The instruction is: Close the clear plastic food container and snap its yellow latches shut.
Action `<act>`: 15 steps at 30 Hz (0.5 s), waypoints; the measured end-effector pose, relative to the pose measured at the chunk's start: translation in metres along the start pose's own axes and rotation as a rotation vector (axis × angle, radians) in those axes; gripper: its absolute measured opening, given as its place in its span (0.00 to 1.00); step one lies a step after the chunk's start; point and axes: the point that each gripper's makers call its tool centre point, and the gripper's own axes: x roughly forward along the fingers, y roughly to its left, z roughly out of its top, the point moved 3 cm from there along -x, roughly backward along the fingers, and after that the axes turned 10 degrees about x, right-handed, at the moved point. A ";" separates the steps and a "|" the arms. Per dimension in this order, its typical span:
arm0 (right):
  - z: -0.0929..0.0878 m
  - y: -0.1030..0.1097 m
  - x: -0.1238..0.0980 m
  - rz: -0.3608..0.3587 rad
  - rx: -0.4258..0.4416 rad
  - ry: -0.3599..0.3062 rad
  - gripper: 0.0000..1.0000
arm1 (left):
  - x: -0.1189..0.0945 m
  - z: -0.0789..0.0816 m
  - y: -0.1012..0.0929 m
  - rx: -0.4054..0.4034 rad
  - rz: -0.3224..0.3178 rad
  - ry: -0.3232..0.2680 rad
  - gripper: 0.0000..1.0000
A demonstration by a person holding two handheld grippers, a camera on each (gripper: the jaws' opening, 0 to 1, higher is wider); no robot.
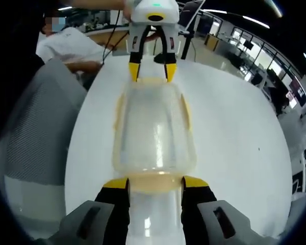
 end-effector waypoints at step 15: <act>-0.032 -0.006 -0.020 -0.015 0.001 0.020 0.38 | 0.018 0.034 0.006 -0.003 -0.004 -0.019 0.38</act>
